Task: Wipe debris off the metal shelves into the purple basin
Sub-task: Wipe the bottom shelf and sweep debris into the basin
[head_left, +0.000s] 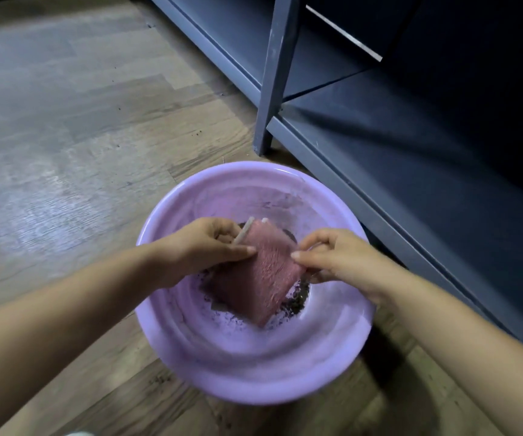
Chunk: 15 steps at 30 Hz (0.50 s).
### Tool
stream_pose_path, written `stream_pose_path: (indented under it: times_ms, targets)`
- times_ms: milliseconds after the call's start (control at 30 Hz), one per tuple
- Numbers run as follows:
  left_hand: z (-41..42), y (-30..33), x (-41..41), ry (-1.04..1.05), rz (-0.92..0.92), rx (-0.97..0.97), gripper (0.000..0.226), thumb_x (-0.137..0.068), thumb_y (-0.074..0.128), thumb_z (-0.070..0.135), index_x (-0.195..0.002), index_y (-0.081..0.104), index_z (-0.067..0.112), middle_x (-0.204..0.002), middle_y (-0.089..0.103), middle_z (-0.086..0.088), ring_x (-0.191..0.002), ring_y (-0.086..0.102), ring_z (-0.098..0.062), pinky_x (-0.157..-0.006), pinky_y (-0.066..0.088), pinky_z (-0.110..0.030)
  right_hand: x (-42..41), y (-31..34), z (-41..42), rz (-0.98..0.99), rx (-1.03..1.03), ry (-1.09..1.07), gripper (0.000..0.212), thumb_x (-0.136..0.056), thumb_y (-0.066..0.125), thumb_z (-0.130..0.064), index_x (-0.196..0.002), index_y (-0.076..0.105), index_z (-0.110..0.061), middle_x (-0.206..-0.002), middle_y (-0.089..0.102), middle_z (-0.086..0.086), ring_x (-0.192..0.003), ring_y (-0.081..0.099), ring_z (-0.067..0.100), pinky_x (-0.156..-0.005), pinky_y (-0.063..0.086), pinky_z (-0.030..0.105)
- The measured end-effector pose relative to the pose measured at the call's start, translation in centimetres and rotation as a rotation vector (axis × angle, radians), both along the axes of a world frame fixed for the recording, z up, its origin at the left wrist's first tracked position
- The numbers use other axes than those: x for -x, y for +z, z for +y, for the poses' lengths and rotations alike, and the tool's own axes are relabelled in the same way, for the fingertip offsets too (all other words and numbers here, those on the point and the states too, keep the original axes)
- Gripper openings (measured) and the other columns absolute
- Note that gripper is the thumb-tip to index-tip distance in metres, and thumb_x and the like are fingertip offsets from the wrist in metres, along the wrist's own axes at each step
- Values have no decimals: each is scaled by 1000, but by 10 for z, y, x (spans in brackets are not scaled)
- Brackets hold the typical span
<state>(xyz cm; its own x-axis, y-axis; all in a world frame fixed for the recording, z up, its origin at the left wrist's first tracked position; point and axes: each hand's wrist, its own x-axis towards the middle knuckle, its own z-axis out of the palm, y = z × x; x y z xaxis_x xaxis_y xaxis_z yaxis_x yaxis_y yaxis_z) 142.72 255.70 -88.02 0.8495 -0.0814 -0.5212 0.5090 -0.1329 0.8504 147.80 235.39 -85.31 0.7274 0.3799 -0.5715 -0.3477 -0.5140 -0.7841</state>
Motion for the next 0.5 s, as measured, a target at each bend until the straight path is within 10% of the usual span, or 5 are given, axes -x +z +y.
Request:
stream_pose_path:
  times_ms: [333, 500]
  targets:
    - [-9, -45, -1, -384, -19, -634, 19, -79, 72, 8, -93, 64, -3, -73, 50, -6, -76, 45, -18, -56, 29, -26, 15, -67, 13, 10, 396, 277, 24, -87, 65, -15, -63, 60, -10, -59, 58, 6, -50, 52, 14, -41, 42, 16]
    - [-20, -56, -8, -498, -80, -845, 28, -80, 70, 16, -103, 62, 1, -104, 61, -16, -101, 56, -29, -70, 36, -29, 13, -81, 23, -257, 667, 526, 21, -84, 64, -24, -75, 61, -5, -72, 61, 13, -79, 63, 27, -63, 49, 30]
